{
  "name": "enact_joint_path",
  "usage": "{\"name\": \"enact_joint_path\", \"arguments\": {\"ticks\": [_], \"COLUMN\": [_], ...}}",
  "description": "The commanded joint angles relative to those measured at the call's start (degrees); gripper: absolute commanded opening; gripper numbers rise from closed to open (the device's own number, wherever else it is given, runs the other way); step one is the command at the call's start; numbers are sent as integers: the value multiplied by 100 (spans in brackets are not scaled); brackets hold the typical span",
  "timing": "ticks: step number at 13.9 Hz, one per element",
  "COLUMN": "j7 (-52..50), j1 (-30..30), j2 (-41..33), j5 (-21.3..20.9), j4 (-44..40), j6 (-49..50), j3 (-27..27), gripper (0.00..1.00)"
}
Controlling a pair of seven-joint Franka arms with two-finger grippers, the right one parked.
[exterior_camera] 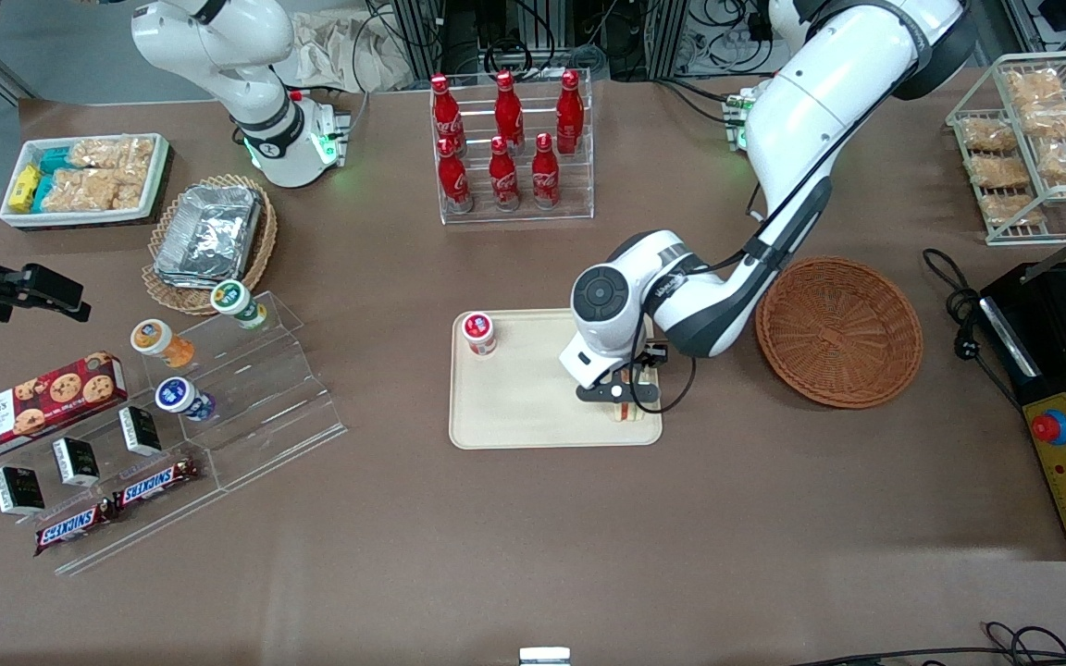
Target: Place sandwich from basket to tray
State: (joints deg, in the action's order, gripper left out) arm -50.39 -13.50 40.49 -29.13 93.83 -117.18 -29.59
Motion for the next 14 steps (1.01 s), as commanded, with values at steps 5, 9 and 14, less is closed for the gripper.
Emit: {"name": "enact_joint_path", "arguments": {"ticks": [5,9,14], "j7": [-103,-7,1624], "j1": [32,443,911], "j2": [-303,-1339,-3087], "j5": [47,784,2601], "j4": [-408,-418,-418], "j6": [90,668,1600], "j3": [-12,-29,897], "gripper": [100,100,100]}}
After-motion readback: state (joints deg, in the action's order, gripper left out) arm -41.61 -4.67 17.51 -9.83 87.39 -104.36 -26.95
